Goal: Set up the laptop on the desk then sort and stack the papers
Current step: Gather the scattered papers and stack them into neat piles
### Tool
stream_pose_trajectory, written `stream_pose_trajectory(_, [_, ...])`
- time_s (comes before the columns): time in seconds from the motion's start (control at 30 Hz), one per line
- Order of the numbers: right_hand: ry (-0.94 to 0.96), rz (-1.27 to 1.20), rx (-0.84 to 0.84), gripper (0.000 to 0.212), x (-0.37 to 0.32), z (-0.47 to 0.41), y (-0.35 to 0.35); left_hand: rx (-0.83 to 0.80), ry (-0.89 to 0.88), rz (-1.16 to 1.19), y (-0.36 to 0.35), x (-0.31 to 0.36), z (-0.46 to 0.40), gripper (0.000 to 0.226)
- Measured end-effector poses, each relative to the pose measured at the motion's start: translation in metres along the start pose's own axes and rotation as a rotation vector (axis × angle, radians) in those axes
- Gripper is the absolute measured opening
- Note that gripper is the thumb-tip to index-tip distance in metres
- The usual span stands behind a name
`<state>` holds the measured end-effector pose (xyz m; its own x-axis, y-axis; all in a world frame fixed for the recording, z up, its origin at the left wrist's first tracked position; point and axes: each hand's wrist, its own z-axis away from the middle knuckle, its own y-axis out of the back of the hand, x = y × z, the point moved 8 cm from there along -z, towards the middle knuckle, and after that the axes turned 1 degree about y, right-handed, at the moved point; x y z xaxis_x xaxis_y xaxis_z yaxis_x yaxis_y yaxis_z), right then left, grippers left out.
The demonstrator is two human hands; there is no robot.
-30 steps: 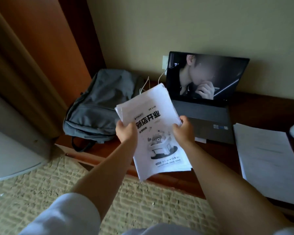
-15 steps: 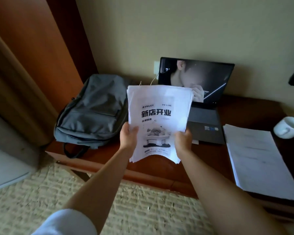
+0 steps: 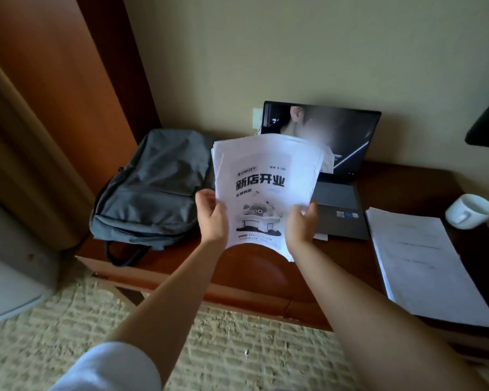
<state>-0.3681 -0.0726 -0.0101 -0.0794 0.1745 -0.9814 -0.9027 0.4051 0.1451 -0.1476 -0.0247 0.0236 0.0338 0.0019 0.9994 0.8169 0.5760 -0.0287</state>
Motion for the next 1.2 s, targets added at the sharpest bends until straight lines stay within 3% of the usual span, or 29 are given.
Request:
stream_pose_trajectory(0.1, [0.031,0.069,-0.075,0.05,0.004,0.006,0.005,-0.077,0.059,-0.014,0.007,-0.009,0.002,0.038])
stream_pose_trajectory(0.2, [0.043,0.15,-0.091,0.053,0.005,0.012,0.008,-0.087,0.088,-0.009,0.017,-0.022,0.005,0.031])
stream_pose_trajectory(0.4, [0.197,0.033,-0.075,0.021,-0.03,0.015,0.006,-0.102,-0.029,0.02,0.018,-0.007,0.005,0.022])
stream_pose_trajectory(0.53, [0.095,0.134,-0.123,0.045,0.003,0.023,0.009,-0.176,0.065,-0.054,0.018,-0.031,0.01,0.026])
stream_pose_trajectory(0.8, [0.054,0.098,-0.103,0.049,0.002,0.036,0.013,-0.187,0.064,-0.005,0.018,-0.03,0.019,0.033])
stream_pose_trajectory(0.93, [0.061,0.093,-0.047,0.047,0.005,0.044,0.008,-0.167,0.028,-0.008,0.017,-0.024,0.023,0.022])
stream_pose_trajectory(1.03, [0.083,0.008,0.031,0.045,-0.005,0.046,0.013,-0.166,-0.006,0.009,0.018,-0.016,0.016,0.031])
stream_pose_trajectory(1.2, [0.034,0.108,0.041,0.051,0.017,0.051,0.01,-0.179,0.014,-0.057,0.028,-0.031,0.009,0.042])
